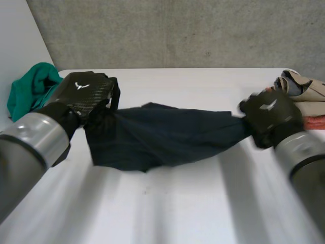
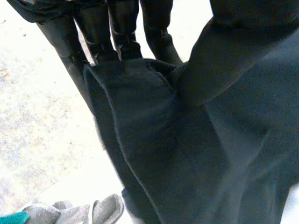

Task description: Fold the laundry.

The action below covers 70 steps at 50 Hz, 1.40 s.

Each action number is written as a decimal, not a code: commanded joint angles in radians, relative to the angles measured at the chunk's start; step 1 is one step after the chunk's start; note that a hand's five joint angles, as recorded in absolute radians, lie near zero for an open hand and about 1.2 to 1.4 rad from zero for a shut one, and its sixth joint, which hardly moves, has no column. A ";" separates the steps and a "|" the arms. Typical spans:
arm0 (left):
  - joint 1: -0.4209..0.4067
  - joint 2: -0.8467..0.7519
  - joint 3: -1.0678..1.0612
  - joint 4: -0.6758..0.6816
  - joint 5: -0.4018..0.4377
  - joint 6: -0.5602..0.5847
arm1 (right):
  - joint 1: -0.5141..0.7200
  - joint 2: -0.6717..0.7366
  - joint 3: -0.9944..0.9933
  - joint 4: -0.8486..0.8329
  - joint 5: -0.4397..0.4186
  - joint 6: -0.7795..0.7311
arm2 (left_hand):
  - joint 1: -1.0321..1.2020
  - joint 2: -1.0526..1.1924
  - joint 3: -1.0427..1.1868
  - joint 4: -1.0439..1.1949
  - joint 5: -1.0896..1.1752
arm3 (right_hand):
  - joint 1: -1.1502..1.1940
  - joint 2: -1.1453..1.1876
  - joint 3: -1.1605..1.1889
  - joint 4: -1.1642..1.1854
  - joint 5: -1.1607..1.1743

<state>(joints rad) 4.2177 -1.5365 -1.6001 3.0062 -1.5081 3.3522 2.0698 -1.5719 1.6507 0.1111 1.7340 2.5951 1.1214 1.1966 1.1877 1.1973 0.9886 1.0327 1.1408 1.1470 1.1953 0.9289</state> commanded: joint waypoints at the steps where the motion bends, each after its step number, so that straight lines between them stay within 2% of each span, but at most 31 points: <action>1: -0.024 0.108 -0.007 -0.243 0.019 0.006 | -0.051 -0.103 -0.169 0.232 -0.028 -0.142 | 0.275 0.200 0.209 0.199 0.233 | 0.364 0.255 0.249 0.201 0.293; 6: -0.035 0.093 -0.047 -0.227 0.023 0.009 | -0.059 -0.057 -0.198 0.338 -0.096 -0.142 | 0.275 0.200 0.209 0.199 0.233 | 0.364 0.255 0.249 0.201 0.293; 9: -0.039 0.009 -0.067 -0.144 0.022 0.012 | -0.071 0.088 -0.187 0.344 -0.140 -0.147 | 0.275 0.200 0.209 0.199 0.233 | 0.364 0.255 0.249 0.201 0.293; 13: -0.042 -0.151 -0.044 -0.034 0.009 0.013 | -0.091 0.245 -0.216 0.348 -0.148 -0.147 | 0.275 0.200 0.209 0.199 0.233 | 0.364 0.255 0.249 0.201 0.293; 17: -0.042 -0.308 0.078 0.055 -0.003 0.044 | -0.082 0.317 -0.302 0.323 -0.151 -0.162 | 0.275 0.200 0.209 0.199 0.233 | 0.364 0.255 0.249 0.201 0.293; 20: -0.039 -0.421 0.245 0.115 -0.041 0.111 | -0.088 0.395 -0.426 0.237 -0.148 -0.167 | 0.275 0.200 0.209 0.199 0.233 | 0.364 0.255 0.249 0.201 0.293; 22: -0.039 -0.457 0.339 0.149 -0.066 0.150 | -0.085 0.441 -0.516 0.129 -0.148 -0.162 | 0.275 0.200 0.209 0.199 0.233 | 0.364 0.255 0.249 0.201 0.293; 24: -0.045 -0.479 0.488 0.224 -0.106 0.205 | -0.086 0.460 -0.580 0.041 -0.146 -0.162 | 0.275 0.200 0.209 0.199 0.233 | 0.364 0.255 0.249 0.201 0.293; 26: -0.044 -0.485 0.612 0.336 -0.118 0.233 | -0.088 0.475 -0.664 -0.131 -0.143 -0.150 | 0.275 0.200 0.209 0.199 0.233 | 0.364 0.255 0.249 0.201 0.293; 27: -0.042 -0.485 0.646 0.379 -0.118 0.239 | -0.088 0.478 -0.681 -0.192 -0.142 -0.150 | 0.275 0.200 0.209 0.199 0.233 | 0.364 0.255 0.249 0.201 0.293; 28: -0.042 -0.485 0.675 0.426 -0.118 0.243 | -0.082 0.480 -0.710 -0.323 -0.139 -0.151 | 0.275 0.200 0.209 0.199 0.233 | 0.364 0.255 0.249 0.201 0.293; 29: -0.039 -0.482 0.715 0.529 -0.119 0.248 | -0.082 0.477 -0.715 -0.396 -0.137 -0.151 | 0.275 0.200 0.209 0.199 0.233 | 0.364 0.255 0.249 0.201 0.293; 32: -0.039 -0.473 0.741 0.710 -0.129 0.250 | -0.080 0.470 -0.713 -0.653 -0.131 -0.153 | 0.275 0.200 0.209 0.199 0.233 | 0.364 0.255 0.249 0.201 0.293; 34: -0.041 -0.473 0.738 0.766 -0.127 0.250 | -0.080 0.472 -0.713 -0.746 -0.134 -0.151 | 0.275 0.200 0.209 0.199 0.233 | 0.364 0.255 0.249 0.201 0.293; 39: -0.041 -0.473 0.675 0.711 -0.139 0.248 | -0.076 0.500 -0.710 -0.763 -0.148 -0.142 | 0.275 0.200 0.209 0.199 0.233 | 0.364 0.255 0.249 0.201 0.293; 45: -0.039 -0.475 0.476 0.629 -0.144 0.244 | -0.073 0.549 -0.648 -0.613 -0.191 -0.061 | 0.275 0.200 0.209 0.199 0.233 | 0.364 0.255 0.249 0.201 0.293; 51: -0.039 -0.497 0.287 0.648 -0.139 0.237 | -0.071 0.682 -0.577 -0.515 -0.212 -0.050 | 0.275 0.200 0.209 0.199 0.233 | 0.364 0.255 0.249 0.201 0.293; 57: -0.071 -0.657 0.178 0.642 -0.147 0.250 | -0.071 0.828 -0.502 -0.443 -0.208 -0.110 | 0.275 0.200 0.209 0.199 0.233 | 0.364 0.255 0.249 0.201 0.293; 61: -0.105 -0.672 0.103 0.611 -0.155 0.250 | -0.071 0.802 -0.430 -0.389 -0.203 -0.171 | 0.275 0.200 0.209 0.199 0.233 | 0.364 0.255 0.249 0.201 0.293; 64: -0.105 -0.599 0.026 0.565 -0.178 0.254 | -0.080 0.750 -0.376 -0.341 -0.202 -0.188 | 0.275 0.200 0.209 0.199 0.233 | 0.364 0.255 0.249 0.201 0.293; 70: -0.108 -0.366 -0.131 0.488 -0.207 0.253 | -0.085 0.532 -0.224 -0.193 -0.202 -0.191 | 0.275 0.200 0.209 0.199 0.233 | 0.364 0.255 0.249 0.201 0.293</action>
<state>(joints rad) 4.1125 -2.1082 -1.5939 3.5649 -1.6898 3.6050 1.9905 -0.8536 1.2980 -0.2063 1.5321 2.4105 1.1270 1.1993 1.1928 1.2011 1.0057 1.0327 1.1580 1.1855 1.1957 0.9663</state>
